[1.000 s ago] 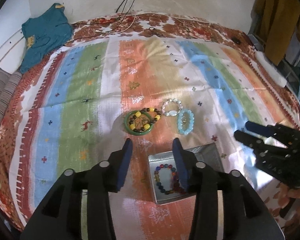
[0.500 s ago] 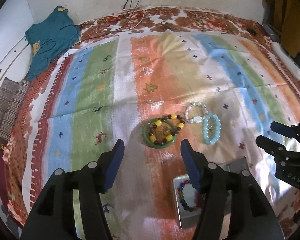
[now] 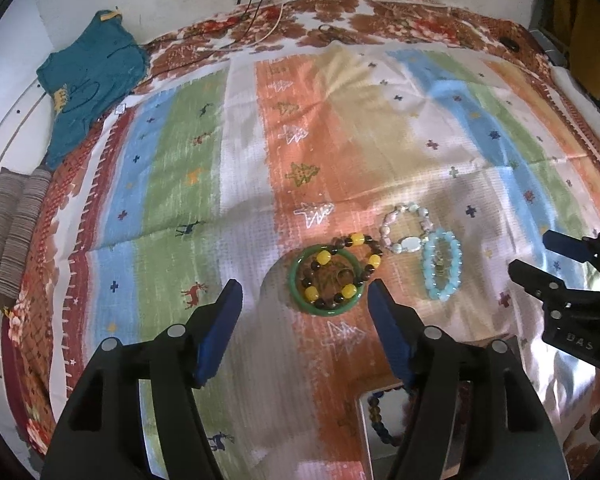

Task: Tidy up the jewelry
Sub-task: 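Move both grippers back over the remaining bracelets, then grasp yellow-and-black bead bracelet with left gripper while right grasps light blue bracelet, then carry both held bracelets over the silver tin, then open both grippers to drop the bracelets into the tin, then move left gripper to the green bangle while right moves to gold earrings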

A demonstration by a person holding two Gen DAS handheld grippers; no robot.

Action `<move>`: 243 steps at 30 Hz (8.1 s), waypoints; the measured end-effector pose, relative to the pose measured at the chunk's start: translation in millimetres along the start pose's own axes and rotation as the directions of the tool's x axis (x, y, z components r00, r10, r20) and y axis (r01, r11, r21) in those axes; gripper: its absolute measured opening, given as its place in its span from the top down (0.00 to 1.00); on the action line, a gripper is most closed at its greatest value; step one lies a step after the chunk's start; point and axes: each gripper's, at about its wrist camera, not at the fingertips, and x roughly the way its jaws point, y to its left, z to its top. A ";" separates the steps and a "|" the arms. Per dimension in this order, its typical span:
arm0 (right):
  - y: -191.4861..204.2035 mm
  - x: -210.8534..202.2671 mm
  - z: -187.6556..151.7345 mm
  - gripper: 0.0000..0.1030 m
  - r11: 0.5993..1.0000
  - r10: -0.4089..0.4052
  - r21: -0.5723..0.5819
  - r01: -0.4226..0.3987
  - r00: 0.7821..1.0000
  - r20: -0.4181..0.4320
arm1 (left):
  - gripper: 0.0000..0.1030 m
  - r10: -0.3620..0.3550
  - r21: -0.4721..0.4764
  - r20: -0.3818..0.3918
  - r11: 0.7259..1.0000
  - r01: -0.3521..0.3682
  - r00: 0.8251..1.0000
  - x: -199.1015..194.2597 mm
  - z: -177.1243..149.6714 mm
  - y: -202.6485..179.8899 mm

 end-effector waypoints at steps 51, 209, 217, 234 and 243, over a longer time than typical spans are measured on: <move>-8.9 105.7 29.6 0.43 0.999 -0.044 -0.016 0.042 0.987 -0.158 | 0.52 -0.004 0.143 -0.179 0.989 0.030 0.984 138.7 34.1 -33.3; 3.8 4.2 7.8 0.27 0.999 -0.040 -0.008 0.040 0.997 0.059 | 0.27 -0.007 -0.109 -0.055 0.994 0.001 0.998 32.4 -10.9 28.2; 0.5 29.0 17.8 0.27 1.000 -0.020 0.013 0.020 1.000 0.020 | 0.27 -0.038 -0.150 -0.085 0.988 0.025 0.996 54.3 -5.4 40.7; 16.2 76.1 49.3 0.27 1.000 -0.013 -0.008 0.013 0.999 -0.045 | 0.29 -0.021 -0.104 -0.191 0.995 0.001 0.981 104.8 -4.0 41.9; 12.9 104.3 56.4 0.27 1.000 -0.027 -0.015 0.026 0.996 -0.089 | 0.30 -0.039 -0.088 -0.229 0.996 0.020 0.973 119.6 -9.5 41.9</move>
